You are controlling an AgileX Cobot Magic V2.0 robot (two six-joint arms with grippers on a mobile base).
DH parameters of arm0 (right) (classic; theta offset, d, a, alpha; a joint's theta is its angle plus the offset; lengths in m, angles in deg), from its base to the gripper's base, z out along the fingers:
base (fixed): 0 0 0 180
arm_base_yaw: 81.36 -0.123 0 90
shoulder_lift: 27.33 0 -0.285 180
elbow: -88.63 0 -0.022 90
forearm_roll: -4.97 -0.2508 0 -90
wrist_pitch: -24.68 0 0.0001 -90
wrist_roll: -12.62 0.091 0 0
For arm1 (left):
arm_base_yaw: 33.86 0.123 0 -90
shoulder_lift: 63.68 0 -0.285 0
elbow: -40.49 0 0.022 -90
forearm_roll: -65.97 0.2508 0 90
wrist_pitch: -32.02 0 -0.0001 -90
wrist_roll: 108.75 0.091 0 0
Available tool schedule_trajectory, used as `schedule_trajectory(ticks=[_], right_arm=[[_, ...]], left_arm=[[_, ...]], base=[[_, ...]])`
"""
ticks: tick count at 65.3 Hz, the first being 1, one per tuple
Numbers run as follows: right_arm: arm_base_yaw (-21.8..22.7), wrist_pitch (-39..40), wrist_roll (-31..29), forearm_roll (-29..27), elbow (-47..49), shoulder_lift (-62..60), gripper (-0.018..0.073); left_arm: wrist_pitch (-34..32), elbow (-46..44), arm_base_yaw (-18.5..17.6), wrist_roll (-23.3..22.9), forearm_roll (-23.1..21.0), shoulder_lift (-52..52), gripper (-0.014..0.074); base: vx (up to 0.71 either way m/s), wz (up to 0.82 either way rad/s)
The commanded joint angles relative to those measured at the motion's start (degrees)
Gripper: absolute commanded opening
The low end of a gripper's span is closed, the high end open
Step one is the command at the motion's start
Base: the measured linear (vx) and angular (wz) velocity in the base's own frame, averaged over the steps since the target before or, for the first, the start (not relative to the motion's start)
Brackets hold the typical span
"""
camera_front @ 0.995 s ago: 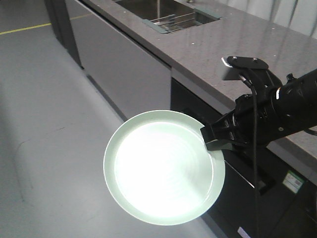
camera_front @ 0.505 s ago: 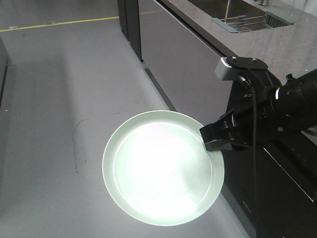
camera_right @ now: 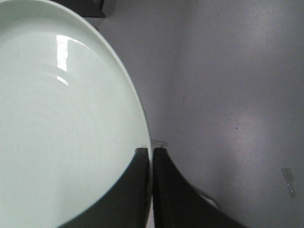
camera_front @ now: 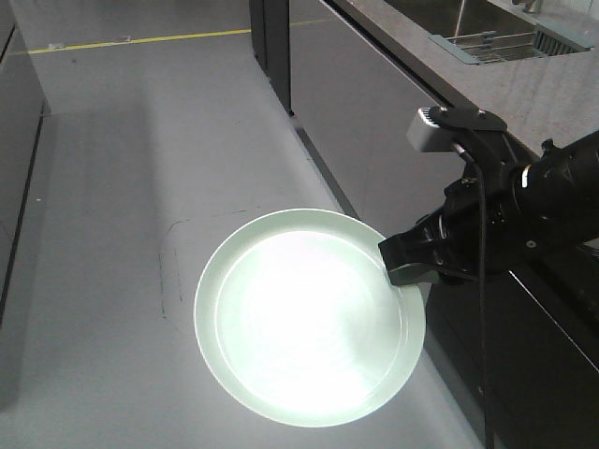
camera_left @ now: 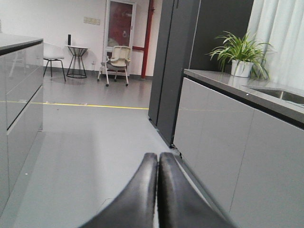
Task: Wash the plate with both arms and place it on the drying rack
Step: 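Hold the plate in the right gripper while the base backs away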
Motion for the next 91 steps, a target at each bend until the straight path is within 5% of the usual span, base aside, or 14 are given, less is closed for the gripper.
schedule_trajectory(ticks=[1,91], right_arm=[[0.1,1.9,-0.4,-1.6,1.3,-1.8,-0.0004],[0.1,1.0,-0.4,-1.6,1.3,-1.8,-0.0004]], left_arm=[[-4.1,-1.5,-0.4,-0.4,-0.1,-0.8,-0.0007],[-4.1,-1.5,-0.4,-0.4,-0.1,-0.8,-0.0007]], base=[[0.01,0.14],[0.06,0.2]])
